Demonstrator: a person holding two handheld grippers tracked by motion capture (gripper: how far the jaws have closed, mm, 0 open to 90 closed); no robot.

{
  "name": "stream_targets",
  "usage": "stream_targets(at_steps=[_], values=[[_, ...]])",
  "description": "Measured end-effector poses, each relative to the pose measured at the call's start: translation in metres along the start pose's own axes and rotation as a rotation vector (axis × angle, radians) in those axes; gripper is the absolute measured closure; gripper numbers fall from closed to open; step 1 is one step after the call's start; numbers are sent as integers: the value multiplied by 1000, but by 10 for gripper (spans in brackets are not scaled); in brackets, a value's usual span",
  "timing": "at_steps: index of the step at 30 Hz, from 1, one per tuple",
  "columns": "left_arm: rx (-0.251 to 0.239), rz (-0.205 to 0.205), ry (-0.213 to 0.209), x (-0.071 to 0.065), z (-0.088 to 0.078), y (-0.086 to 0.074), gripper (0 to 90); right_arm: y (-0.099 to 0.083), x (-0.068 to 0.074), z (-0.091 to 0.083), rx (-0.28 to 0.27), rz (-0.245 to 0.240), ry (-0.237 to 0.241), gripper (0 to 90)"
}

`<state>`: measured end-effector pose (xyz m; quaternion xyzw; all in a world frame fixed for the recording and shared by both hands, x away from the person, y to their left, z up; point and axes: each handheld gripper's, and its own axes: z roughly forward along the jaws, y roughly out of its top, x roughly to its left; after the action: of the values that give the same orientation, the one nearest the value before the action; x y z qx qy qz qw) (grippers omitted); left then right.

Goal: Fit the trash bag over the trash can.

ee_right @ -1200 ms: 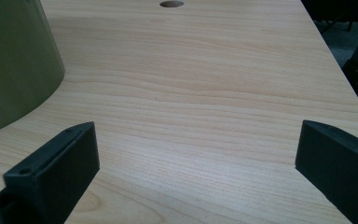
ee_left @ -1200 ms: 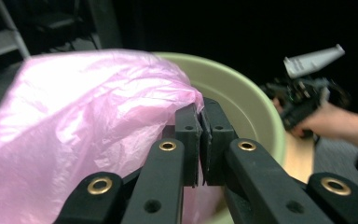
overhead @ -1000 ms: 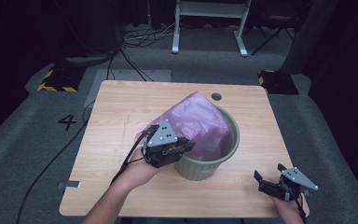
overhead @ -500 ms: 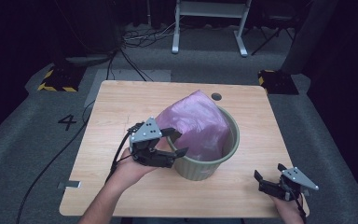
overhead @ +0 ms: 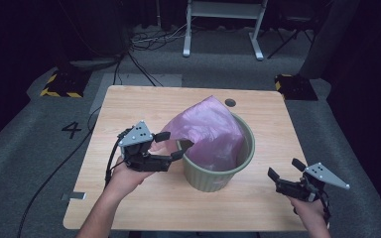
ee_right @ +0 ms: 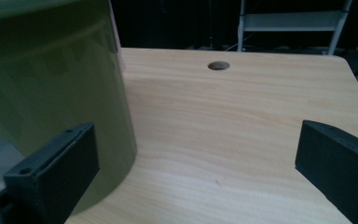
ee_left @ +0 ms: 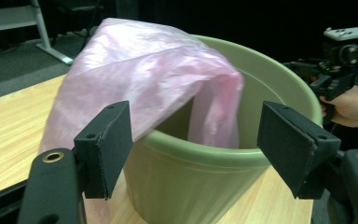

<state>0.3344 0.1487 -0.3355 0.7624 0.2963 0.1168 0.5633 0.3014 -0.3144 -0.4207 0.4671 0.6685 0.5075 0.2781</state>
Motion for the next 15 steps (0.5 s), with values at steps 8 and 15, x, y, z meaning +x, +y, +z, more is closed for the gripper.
stream_targets(at_steps=[8,15], values=[[-10,1,33,10,1,0,265,48,19,11,-44,-44,57,19],[-30,-6,48,10,7,6,258,91,37,29,-33,-108,95,25]])
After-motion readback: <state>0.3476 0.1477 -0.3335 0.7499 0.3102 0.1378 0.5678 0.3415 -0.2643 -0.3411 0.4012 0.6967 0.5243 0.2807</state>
